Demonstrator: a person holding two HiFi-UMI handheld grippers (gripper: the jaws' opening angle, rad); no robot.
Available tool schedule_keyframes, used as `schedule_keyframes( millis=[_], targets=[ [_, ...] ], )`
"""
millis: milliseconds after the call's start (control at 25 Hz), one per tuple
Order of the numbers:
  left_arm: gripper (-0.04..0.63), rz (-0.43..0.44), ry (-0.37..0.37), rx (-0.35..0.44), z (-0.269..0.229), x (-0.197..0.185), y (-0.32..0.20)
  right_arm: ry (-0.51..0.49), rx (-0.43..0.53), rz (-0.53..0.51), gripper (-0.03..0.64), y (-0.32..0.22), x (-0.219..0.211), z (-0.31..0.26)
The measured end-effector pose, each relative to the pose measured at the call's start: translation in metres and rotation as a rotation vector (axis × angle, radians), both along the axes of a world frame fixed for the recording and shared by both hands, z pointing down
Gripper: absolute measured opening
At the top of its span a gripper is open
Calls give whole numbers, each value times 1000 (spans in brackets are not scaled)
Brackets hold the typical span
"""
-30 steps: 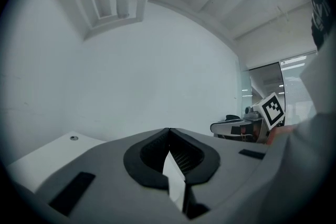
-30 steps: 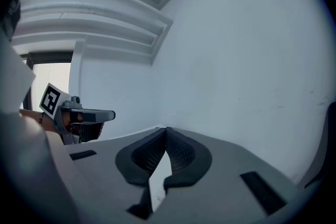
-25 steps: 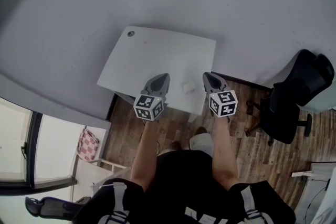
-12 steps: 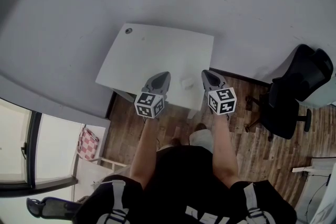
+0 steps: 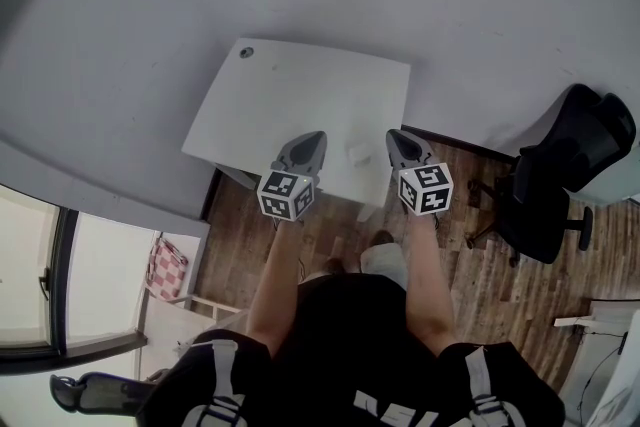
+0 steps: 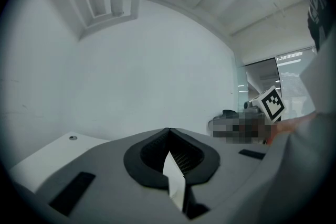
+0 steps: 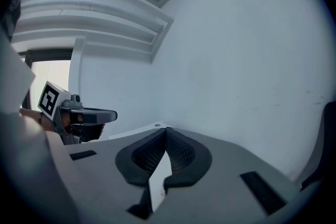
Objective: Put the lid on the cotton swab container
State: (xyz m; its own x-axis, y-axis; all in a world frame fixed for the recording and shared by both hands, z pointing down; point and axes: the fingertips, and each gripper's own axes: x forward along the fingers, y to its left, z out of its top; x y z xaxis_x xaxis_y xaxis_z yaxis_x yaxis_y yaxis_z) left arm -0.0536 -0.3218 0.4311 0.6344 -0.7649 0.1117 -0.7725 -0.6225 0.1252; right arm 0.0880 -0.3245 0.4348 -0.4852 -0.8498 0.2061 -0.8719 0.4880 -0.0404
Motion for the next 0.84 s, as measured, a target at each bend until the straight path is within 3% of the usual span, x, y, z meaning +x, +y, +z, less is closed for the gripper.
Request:
schedule_keyframes(
  millis=[840],
  targets=[
    [25,9,6,-5,4,-4,3,13,-4,-4,14,3,-8,3]
  ],
)
